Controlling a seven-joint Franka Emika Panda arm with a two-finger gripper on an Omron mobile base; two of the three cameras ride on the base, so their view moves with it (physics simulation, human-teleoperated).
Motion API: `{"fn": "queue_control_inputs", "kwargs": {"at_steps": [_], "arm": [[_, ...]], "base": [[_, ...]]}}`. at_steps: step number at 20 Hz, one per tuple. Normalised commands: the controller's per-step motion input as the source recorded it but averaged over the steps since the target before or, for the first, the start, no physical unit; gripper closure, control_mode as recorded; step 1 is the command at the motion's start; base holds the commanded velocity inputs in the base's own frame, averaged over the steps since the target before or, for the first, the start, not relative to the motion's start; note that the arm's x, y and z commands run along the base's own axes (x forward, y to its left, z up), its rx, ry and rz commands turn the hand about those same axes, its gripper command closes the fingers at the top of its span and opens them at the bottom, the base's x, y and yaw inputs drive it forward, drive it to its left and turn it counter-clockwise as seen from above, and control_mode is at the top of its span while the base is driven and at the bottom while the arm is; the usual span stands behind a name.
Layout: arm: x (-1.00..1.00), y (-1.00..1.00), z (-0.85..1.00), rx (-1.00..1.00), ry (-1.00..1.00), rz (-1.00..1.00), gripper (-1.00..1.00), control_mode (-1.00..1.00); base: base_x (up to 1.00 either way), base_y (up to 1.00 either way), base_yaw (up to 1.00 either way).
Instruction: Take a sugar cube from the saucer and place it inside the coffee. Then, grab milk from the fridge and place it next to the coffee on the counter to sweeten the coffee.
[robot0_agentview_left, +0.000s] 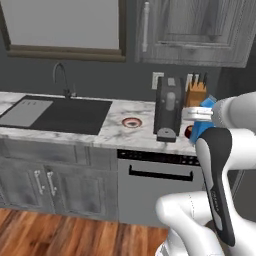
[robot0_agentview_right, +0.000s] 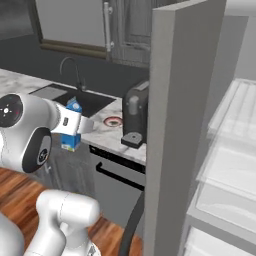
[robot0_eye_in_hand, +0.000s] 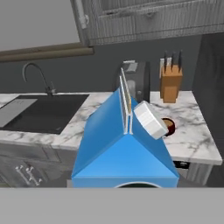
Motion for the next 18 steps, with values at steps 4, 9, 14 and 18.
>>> {"fn": "queue_control_inputs", "kwargs": {"at_steps": [4,9,14,18], "arm": [[0.00,0.00,0.00,0.00,0.00,0.00,1.00,1.00],[0.00,0.00,0.00,0.00,0.00,0.00,1.00,1.00],[0.00,0.00,0.00,0.00,0.00,0.00,1.00,1.00],[0.00,0.00,0.00,0.00,0.00,0.00,1.00,1.00]], "base": [[0.06,-0.33,-0.12],[0.09,-0.40,-0.11],[0.04,-0.27,-0.16],[0.19,0.06,-0.23]]}}
